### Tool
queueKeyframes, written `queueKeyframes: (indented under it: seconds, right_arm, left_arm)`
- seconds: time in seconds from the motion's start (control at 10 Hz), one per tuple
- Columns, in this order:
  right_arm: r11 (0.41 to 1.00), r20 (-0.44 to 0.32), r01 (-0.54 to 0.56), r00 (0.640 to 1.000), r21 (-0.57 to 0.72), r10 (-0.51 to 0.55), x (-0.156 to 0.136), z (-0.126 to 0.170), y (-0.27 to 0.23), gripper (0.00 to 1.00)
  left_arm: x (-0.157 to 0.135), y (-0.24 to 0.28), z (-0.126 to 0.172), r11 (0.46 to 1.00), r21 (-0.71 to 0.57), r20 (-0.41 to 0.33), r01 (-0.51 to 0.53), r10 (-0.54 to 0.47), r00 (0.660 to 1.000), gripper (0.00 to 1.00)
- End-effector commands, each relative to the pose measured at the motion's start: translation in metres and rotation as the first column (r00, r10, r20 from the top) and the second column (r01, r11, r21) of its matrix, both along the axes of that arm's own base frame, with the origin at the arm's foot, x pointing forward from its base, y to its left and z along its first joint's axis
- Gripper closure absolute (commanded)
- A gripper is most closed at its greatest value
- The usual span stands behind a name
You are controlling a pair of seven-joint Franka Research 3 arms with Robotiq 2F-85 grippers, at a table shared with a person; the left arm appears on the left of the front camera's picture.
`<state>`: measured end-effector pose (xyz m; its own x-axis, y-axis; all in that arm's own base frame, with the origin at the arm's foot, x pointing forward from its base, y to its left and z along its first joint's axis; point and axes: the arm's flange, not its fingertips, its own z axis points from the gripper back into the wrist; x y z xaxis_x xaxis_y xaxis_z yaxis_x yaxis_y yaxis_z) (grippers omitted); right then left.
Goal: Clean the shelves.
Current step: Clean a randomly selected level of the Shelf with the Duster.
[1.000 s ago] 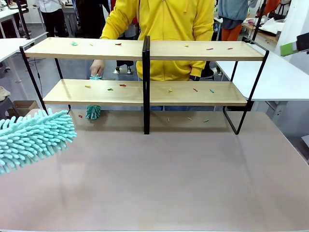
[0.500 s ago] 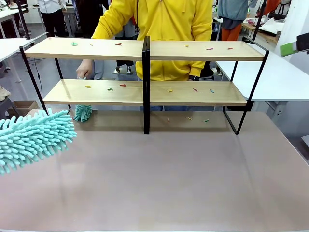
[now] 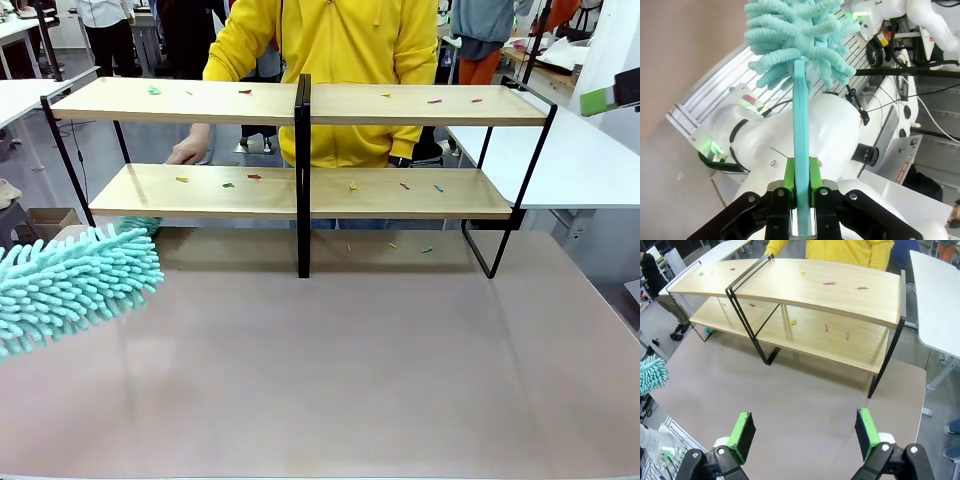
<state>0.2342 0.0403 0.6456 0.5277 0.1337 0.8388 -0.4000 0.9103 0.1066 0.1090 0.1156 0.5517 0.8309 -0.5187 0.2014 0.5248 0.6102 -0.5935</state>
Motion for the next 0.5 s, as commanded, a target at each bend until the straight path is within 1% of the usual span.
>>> queueKeyframes:
  seconds: [0.0, 0.1, 0.2, 0.3, 0.4]
  right_arm:
    - [1.000, 0.000, -0.003, 1.000, 0.005, 0.003, 0.000, 0.001, 0.000, 0.00]
    - [1.000, 0.000, -0.003, 1.000, 0.005, 0.003, 0.000, 0.001, 0.000, 0.00]
    - [1.000, 0.000, -0.003, 1.000, 0.005, 0.003, 0.000, 0.001, 0.000, 0.00]
    - [1.000, 0.000, -0.003, 1.000, 0.005, 0.003, 0.000, 0.001, 0.000, 0.00]
    - [1.000, 0.000, -0.003, 1.000, 0.005, 0.003, 0.000, 0.001, 0.000, 0.00]
  left_arm:
    - [0.006, -0.015, 0.010, 0.989, -0.126, 0.009, -0.074, 0.076, 0.997, 0.87]
    - [0.030, -0.048, 0.016, 0.982, -0.103, 0.011, -0.160, 0.162, 0.987, 0.87]
    - [0.058, -0.083, 0.020, 0.982, -0.066, -0.001, -0.178, 0.178, 0.984, 0.87]
    - [0.086, -0.110, 0.021, 0.972, -0.021, 0.004, -0.236, 0.236, 0.972, 0.87]
    - [0.112, -0.131, 0.017, 0.963, 0.045, 0.000, -0.266, 0.266, 0.964, 0.87]
